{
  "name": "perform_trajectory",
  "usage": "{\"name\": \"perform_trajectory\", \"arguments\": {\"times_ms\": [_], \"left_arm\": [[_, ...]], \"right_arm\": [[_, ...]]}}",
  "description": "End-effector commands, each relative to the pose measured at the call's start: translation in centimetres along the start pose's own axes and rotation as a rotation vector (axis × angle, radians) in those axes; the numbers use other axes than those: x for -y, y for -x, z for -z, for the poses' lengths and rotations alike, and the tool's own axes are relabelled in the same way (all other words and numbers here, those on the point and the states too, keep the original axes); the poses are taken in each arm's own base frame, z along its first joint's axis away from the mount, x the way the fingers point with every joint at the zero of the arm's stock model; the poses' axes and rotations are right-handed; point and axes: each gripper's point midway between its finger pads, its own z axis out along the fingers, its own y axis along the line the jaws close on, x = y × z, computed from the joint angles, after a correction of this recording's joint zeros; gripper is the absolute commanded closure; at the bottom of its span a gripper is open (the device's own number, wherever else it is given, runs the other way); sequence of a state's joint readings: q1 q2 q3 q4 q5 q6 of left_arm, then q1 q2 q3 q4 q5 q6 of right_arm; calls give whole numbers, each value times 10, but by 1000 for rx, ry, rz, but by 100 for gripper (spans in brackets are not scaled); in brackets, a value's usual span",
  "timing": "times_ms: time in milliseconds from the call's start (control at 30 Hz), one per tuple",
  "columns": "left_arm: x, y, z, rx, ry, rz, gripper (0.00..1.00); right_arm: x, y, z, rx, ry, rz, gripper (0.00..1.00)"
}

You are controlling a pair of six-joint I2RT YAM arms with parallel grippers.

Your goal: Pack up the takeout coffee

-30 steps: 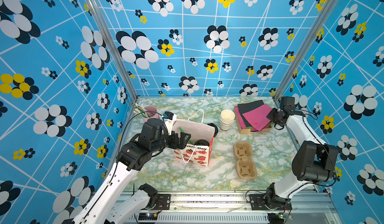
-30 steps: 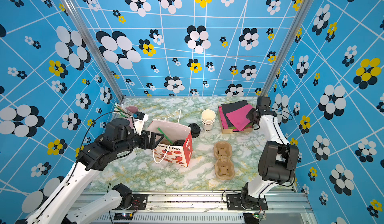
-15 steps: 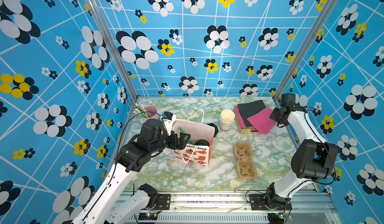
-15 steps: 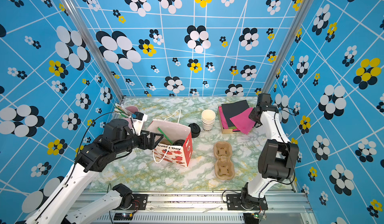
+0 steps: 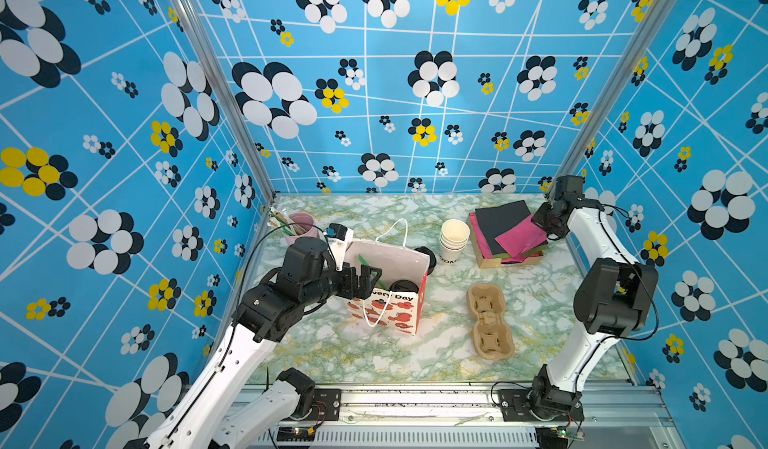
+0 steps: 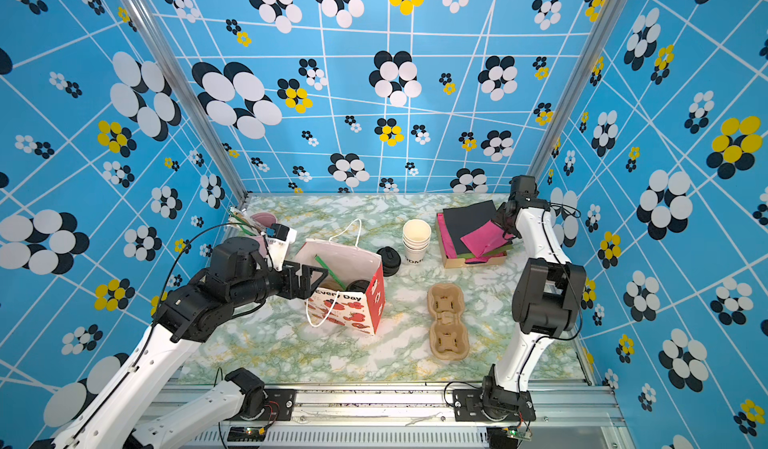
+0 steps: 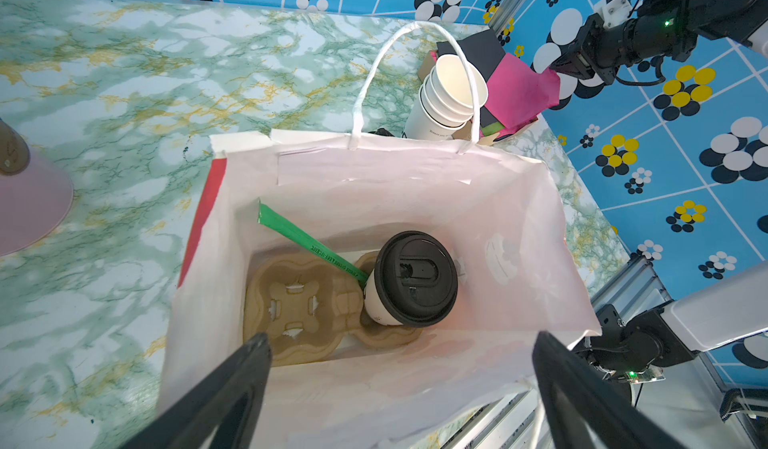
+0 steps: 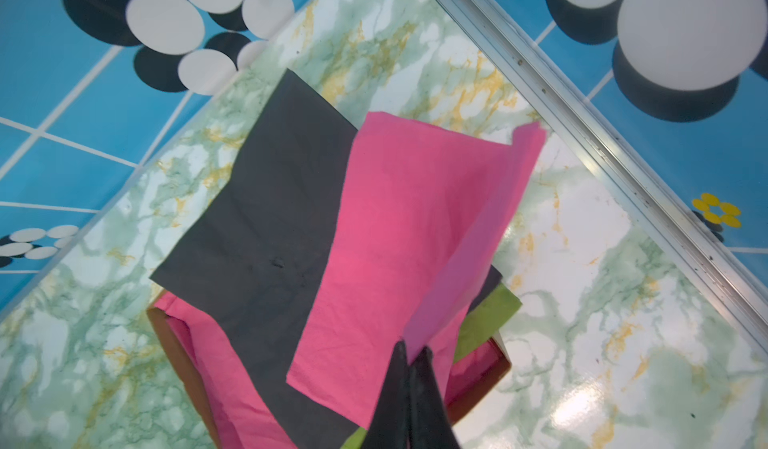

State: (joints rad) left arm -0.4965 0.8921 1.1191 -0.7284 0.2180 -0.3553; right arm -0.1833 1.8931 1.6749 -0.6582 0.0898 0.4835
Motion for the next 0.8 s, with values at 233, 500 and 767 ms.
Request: {"name": "perform_trajectory", "arguments": {"times_ms": [233, 500, 767], "left_arm": [[-5, 2, -2, 6, 13, 4, 1], [-5, 2, -4, 2, 13, 6, 1], [-5, 2, -4, 0, 12, 7, 1]], "right_arm": [[-30, 20, -22, 13, 68, -63, 100], [-42, 15, -43, -19, 78, -61, 100], [-48, 6, -54, -60, 105, -58, 80]]}}
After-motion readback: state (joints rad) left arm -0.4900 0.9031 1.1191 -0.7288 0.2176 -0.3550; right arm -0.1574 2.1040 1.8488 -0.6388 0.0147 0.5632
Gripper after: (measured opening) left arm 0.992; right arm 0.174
